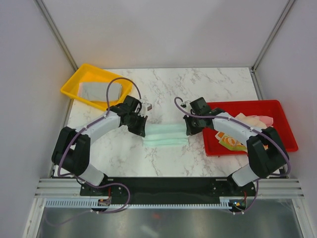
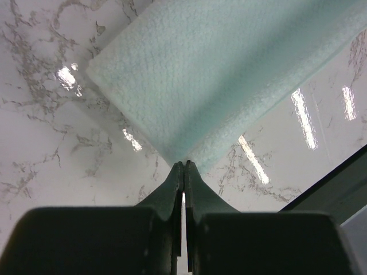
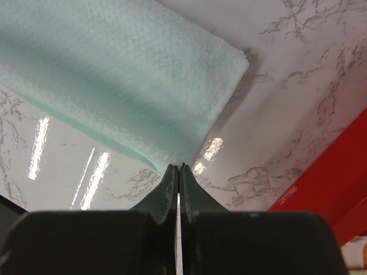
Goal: Fold and stack the towels
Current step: Fold the towel
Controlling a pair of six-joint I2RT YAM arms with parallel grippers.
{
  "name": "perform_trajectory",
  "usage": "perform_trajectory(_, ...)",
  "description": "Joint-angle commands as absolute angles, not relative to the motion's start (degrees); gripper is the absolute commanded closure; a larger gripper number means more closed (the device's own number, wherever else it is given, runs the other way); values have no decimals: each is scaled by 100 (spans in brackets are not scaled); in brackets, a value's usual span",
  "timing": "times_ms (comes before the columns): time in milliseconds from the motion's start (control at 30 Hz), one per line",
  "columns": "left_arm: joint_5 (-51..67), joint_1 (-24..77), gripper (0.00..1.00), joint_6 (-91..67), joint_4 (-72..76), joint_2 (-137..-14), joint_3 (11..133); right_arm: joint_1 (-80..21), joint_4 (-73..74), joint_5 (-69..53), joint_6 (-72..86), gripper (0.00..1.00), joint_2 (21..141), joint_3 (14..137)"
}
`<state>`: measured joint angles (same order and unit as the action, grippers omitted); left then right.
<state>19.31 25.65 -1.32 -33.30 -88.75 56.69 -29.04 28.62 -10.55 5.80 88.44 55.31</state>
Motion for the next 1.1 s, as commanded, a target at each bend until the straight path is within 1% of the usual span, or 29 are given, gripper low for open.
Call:
perform_trajectory(0, 1608, 2637, 98, -308, -3524, -8771, 5599, -2883, 2769, -835, 896, 100, 8534, 5388)
perform_trajectory(133, 1591, 2707, 98, -334, -3542, -8859, 5572, -2892, 2742, -844, 949, 100, 8403, 5221)
perform_trajectory(200, 1600, 2751, 97, -343, -3621, -8938, 5581, -2892, 2707, -861, 967, 98, 8367, 5089)
perform_trajectory(233, 1530, 2760, 95, -378, -3638, -8947, 5590, -2892, 2690, -905, 967, 91, 8332, 5045)
perform_trajectory(300, 1433, 2769, 85, -395, -3726, -8947, 5642, -2892, 2707, -932, 1002, 84, 8280, 4992)
perform_trajectory(333, 1311, 2769, 80, -396, -3796, -8947, 5669, -2892, 2733, -958, 1019, 77, 8227, 4992)
perform_trajectory(367, 1205, 2769, 79, -413, -3858, -8930, 5782, -2900, 2759, -967, 1020, 74, 8174, 5018)
perform_trajectory(433, 977, 2769, 77, -431, -4112, -8851, 5949, -2900, 2917, -1036, 1055, 68, 7999, 5071)
perform_trajectory(467, 836, 2769, 68, -457, -4183, -8816, 6142, -2900, 3022, -1046, 1072, 66, 7920, 5123)
perform_trajectory(500, 678, 2769, 65, -492, -4332, -8711, 6239, -2892, 3084, -1046, 1124, 65, 7788, 5168)
perform_trajectory(567, 553, 2769, 64, -667, -4377, -8596, 6476, -2900, 3155, -1124, 1230, 64, 7673, 5282)
perform_trajectory(633, 876, 2777, 64, -1113, -4142, -8465, 6539, -2900, 3094, -1309, 1405, 65, 7603, 5352)
perform_trajectory(667, 1001, 2786, 62, -1290, -4000, -8420, 6417, -2892, 3024, -1414, 1467, 65, 7611, 5379)
perform_trajectory(733, 1316, 2804, 62, -1755, -3649, -8350, 6206, -2961, 2805, -1512, 1686, 69, 7760, 5396)
perform_trajectory(800, 1388, 2804, 62, -2055, -3131, -8315, 5750, -2988, 2550, -1416, 1845, 73, 7918, 5283)
perform_trajectory(833, 1458, 2804, 62, -2274, -2955, -8297, 5583, -3006, 2497, -1337, 1889, 73, 7962, 5221)
perform_trajectory(967, 1494, 2804, 64, -2654, -2243, -8419, 4871, -3050, 1945, -1152, 2275, 74, 8103, 4695)
perform_trajectory(1067, 1021, 2760, 64, -2725, -2276, -8630, 4816, -3164, 1557, -1038, 2539, 76, 8147, 4325)
